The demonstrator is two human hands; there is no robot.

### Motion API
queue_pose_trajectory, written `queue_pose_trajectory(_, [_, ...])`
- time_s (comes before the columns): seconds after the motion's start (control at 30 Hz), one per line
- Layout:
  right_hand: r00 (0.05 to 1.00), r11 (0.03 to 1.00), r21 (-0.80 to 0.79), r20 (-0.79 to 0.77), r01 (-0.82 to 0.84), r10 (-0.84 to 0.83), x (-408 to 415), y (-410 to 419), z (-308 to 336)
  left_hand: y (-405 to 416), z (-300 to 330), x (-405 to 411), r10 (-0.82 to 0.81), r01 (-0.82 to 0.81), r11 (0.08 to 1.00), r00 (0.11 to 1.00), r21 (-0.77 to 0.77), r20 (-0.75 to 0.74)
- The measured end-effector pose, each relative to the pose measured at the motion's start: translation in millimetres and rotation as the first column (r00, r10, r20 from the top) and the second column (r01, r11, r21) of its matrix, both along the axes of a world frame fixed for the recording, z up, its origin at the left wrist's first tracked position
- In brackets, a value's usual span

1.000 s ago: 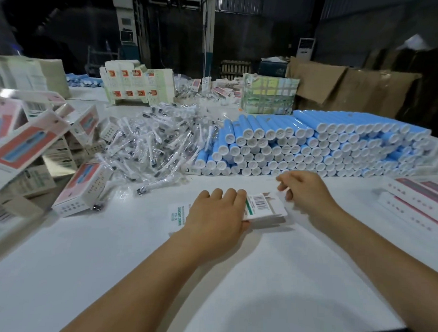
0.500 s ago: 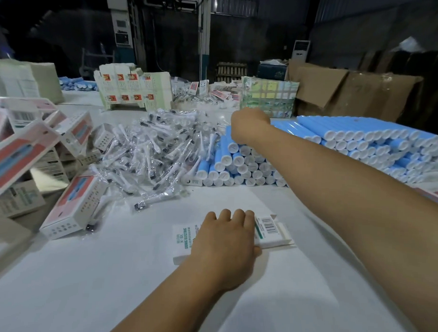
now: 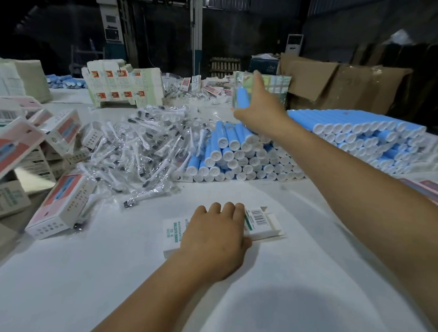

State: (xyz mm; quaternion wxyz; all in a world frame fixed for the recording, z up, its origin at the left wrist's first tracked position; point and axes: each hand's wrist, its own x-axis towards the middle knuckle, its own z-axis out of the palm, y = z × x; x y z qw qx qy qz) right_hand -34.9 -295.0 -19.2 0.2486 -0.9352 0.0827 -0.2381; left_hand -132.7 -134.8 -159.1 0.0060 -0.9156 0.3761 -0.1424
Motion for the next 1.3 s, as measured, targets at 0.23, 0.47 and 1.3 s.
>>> queue_pose_trajectory(0.23, [0.970, 0.664, 0.735, 0.235, -0.137, -0.061, -114.3, -48.4, -69.8, 0.5, 1.2, 2.8, 0.092, -0.090, 0.986, 0.996, -0.141, 0.007])
queue_pose_trajectory(0.47, [0.936, 0.361, 0.908, 0.295, -0.213, -0.191, -137.5, -37.9, -125.3, 3.6, 2.2, 1.7, 0.126, -0.120, 0.982, 0.992, -0.147, 0.032])
queue_pose_trajectory(1.3, [0.959, 0.387, 0.920, 0.161, -0.062, -0.231, -131.6, -25.9, -137.3, 8.5, 7.0, 0.8, 0.127, -0.124, 0.978, 0.992, -0.168, 0.003])
